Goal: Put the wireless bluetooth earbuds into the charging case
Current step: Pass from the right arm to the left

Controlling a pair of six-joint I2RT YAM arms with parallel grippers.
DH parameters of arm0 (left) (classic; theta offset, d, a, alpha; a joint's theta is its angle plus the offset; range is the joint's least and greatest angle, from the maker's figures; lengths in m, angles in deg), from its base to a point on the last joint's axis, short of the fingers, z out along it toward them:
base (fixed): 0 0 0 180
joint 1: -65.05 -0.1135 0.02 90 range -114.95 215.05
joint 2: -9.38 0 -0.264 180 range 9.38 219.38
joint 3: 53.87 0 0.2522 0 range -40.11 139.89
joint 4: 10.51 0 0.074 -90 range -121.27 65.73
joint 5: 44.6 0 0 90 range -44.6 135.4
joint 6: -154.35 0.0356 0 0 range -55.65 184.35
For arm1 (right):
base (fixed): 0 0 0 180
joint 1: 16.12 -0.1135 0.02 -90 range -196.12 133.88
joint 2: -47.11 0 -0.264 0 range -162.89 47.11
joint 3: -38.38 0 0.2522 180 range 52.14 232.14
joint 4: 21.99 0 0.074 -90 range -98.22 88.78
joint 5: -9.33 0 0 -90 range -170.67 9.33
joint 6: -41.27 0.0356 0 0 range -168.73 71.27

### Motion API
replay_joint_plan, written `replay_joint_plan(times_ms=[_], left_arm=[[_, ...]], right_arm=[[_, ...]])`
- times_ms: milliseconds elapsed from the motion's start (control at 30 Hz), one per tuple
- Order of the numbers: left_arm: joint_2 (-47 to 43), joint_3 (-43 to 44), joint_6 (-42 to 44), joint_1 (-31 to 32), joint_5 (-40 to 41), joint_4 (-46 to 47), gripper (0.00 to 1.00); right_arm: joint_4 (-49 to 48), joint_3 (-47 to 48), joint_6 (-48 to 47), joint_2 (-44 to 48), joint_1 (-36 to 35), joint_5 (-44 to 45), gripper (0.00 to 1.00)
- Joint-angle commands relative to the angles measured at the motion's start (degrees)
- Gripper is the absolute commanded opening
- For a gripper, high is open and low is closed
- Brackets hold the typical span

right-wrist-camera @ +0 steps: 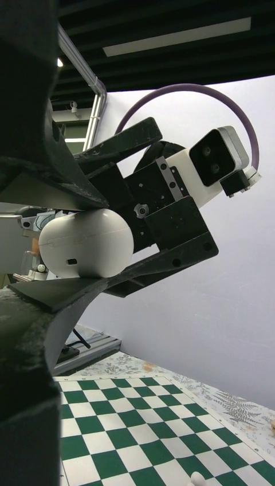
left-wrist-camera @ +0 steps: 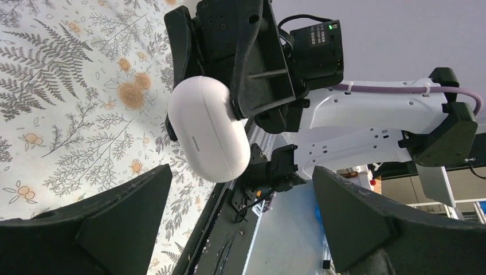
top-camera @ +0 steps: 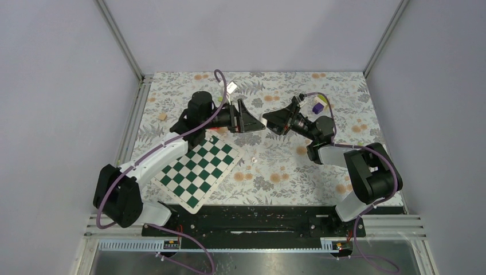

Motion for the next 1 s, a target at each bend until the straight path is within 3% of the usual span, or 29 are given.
replay_joint_plan(times_ms=[0,400,533,767,967], left_arm=[[2.57,3.18,2.43,1.28,-0.16,-1.67,0.93],[3.81,2.20,-2.83,1.79,1.43,3.70,0.76],[4.70,0.97,-7.67,1.92,-0.56,10.36,0.75],[5.84,1.81,-8.37,2.38,-1.52,10.89,0.69],[5.66,1.72,-8.46,2.38,-1.52,10.76,0.48]], right_arm=[[-3.49,0.00,-0.08,2.81,0.09,-0.91,0.18],[-2.81,-0.04,-0.13,3.74,-0.35,-0.97,0.18],[-2.61,-0.24,-0.34,3.83,-0.52,-0.93,0.19],[-1.98,0.03,-0.60,3.74,-0.88,-0.72,0.19],[-0.93,0.23,-1.01,3.93,-0.92,-0.83,0.19]])
